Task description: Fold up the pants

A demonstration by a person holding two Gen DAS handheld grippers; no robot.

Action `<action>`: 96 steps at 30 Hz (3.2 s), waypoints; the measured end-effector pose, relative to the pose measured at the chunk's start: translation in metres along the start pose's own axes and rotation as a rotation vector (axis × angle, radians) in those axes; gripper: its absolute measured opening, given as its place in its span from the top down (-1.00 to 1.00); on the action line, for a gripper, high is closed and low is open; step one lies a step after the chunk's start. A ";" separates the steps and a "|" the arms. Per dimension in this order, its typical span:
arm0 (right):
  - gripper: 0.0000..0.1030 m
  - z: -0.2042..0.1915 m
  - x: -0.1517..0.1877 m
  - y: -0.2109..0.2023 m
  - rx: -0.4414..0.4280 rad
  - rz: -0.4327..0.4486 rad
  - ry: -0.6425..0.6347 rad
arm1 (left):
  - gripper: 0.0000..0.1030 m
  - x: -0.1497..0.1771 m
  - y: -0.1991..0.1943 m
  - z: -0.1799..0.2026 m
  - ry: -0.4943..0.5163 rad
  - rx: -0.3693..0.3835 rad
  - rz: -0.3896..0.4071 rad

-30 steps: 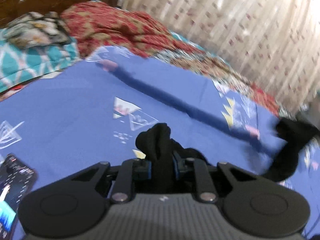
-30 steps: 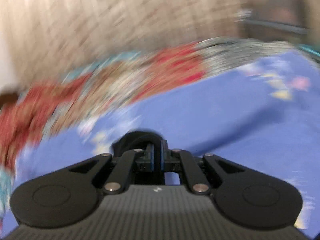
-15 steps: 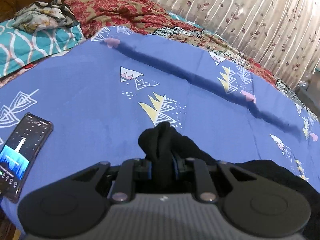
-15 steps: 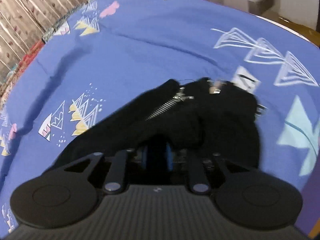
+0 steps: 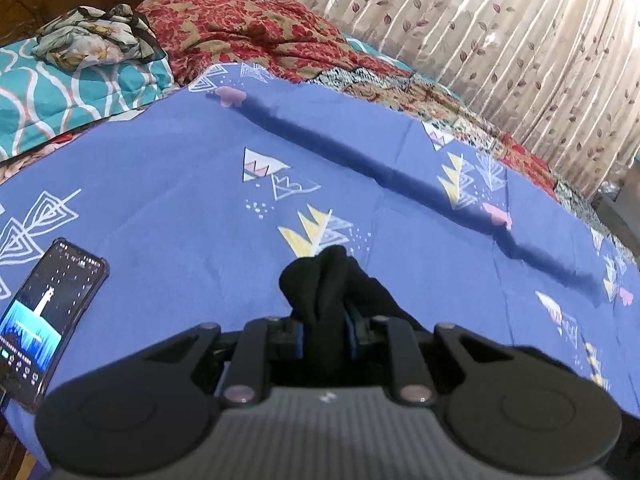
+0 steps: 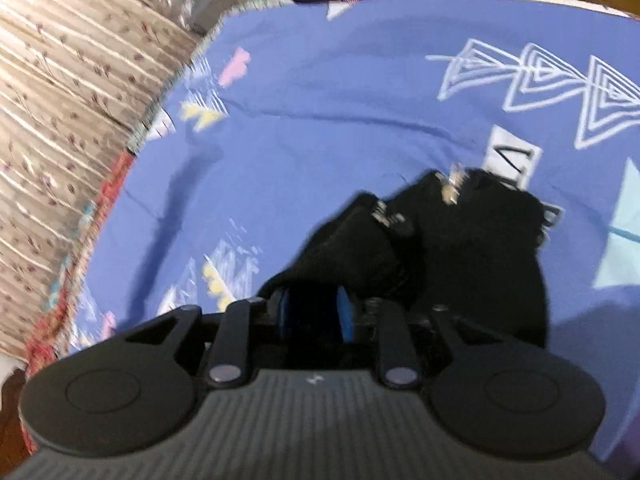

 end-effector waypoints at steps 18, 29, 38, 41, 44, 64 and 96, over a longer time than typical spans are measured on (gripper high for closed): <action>0.28 -0.115 -0.077 0.041 -0.100 -0.064 -0.366 | 0.68 -0.071 0.113 0.043 -0.048 0.006 -0.002; -0.09 0.006 0.023 -0.011 -0.073 -0.229 0.176 | 0.68 -0.075 0.092 0.019 -0.085 0.032 0.000; 0.93 -0.029 -0.023 0.012 -0.054 -0.108 0.038 | 0.68 -0.082 0.085 0.023 -0.071 0.050 0.014; 0.93 -0.068 -0.067 0.021 -0.077 -0.011 -0.049 | 0.68 -0.090 0.095 0.029 -0.082 0.053 0.015; 0.93 -0.112 -0.111 0.052 -0.097 0.051 -0.124 | 0.68 -0.100 0.112 0.042 -0.092 0.057 0.027; 0.11 -0.083 -0.098 0.146 -0.002 -0.005 -0.184 | -0.55 -0.071 0.165 0.032 -0.014 -0.081 -0.128; -0.32 0.011 -0.006 0.079 0.283 -0.199 -0.748 | 0.15 0.060 0.026 -0.045 0.060 -0.203 -0.289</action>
Point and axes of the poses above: each gripper's, at about its wrist camera, not at the fingertips, and y roughly the way its jaws point, z to its right, x to its underside, the point moved 4 cm from there along y, roughly the way its jaws point, and after that the axes turned 12 degrees about -y, right-handed, at the moved point
